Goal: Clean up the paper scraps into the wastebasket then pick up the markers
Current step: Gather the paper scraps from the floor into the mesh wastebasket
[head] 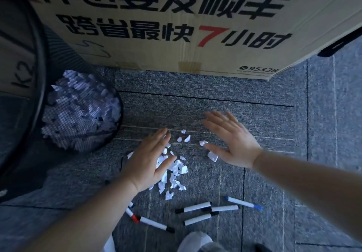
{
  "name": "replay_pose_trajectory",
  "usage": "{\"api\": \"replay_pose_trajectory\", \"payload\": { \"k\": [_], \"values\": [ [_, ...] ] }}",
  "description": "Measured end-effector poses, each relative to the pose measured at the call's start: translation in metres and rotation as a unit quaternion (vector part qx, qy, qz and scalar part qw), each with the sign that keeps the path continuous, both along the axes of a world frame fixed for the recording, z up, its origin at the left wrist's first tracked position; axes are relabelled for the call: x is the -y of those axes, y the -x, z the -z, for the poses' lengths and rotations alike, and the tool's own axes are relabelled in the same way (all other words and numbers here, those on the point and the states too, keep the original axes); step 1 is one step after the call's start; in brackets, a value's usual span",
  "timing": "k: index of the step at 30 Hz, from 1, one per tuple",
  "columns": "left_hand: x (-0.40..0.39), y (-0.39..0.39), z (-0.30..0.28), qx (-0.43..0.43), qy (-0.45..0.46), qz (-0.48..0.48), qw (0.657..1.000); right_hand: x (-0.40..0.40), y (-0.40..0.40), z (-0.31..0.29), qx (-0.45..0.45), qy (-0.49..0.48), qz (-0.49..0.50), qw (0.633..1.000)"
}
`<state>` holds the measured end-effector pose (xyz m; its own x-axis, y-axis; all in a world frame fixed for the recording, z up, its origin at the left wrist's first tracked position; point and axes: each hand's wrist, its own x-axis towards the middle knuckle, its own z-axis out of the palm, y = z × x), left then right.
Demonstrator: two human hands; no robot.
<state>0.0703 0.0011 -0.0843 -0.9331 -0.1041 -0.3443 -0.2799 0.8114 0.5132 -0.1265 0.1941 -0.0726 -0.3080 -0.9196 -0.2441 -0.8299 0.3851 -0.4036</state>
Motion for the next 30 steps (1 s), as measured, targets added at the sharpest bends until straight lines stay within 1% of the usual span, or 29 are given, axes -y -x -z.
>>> {"api": "replay_pose_trajectory", "payload": {
  "k": [3, 5, 7, 9, 11, 13, 15, 18, 20, 21, 24, 27, 30],
  "values": [
    [-0.001, -0.011, -0.003, 0.0, 0.054, 0.0, 0.999, -0.038, 0.005, 0.002, -0.024, -0.015, 0.03, 0.999],
    [0.002, -0.016, -0.003, 0.019, 0.103, -0.018, 0.994, -0.054, 0.005, 0.007, -0.038, -0.021, 0.048, 0.998],
    [0.004, -0.019, 0.001, 0.043, 0.123, -0.039, 0.991, -0.059, 0.004, 0.012, -0.032, -0.027, 0.079, 0.996],
    [0.003, -0.019, 0.006, 0.056, 0.124, -0.046, 0.99, -0.055, -0.001, 0.014, -0.023, -0.042, 0.093, 0.994],
    [-0.003, -0.019, 0.009, 0.063, 0.115, -0.054, 0.99, -0.053, -0.014, 0.018, -0.023, -0.064, 0.085, 0.994],
    [-0.009, -0.017, 0.01, 0.065, 0.091, -0.082, 0.99, -0.05, -0.027, 0.022, -0.019, -0.068, 0.084, 0.994],
    [-0.017, -0.013, 0.008, 0.056, 0.057, -0.091, 0.993, -0.047, -0.032, 0.023, 0.004, -0.052, 0.085, 0.995],
    [-0.03, -0.007, 0.008, 0.02, 0.01, -0.048, 0.999, -0.046, -0.033, 0.02, 0.025, -0.021, 0.034, 0.999],
    [-0.035, -0.006, 0.008, 0.001, -0.006, -0.026, 1.0, -0.053, -0.033, 0.017, 0.009, -0.02, 0.01, 1.0],
    [-0.035, -0.007, 0.008, -0.006, -0.006, -0.018, 1.0, -0.058, -0.031, 0.015, 0.0, -0.02, 0.016, 1.0],
    [-0.03, -0.015, 0.009, -0.007, 0.045, 0.043, 0.998, -0.086, -0.022, 0.014, -0.02, -0.043, 0.052, 0.998],
    [-0.019, -0.029, 0.013, 0.002, 0.083, 0.115, 0.99, -0.114, -0.017, 0.018, -0.041, -0.097, 0.026, 0.994],
    [-0.011, -0.039, 0.02, 0.01, 0.096, 0.143, 0.985, -0.116, -0.019, 0.021, -0.053, -0.129, 0.015, 0.99]
  ]
}}
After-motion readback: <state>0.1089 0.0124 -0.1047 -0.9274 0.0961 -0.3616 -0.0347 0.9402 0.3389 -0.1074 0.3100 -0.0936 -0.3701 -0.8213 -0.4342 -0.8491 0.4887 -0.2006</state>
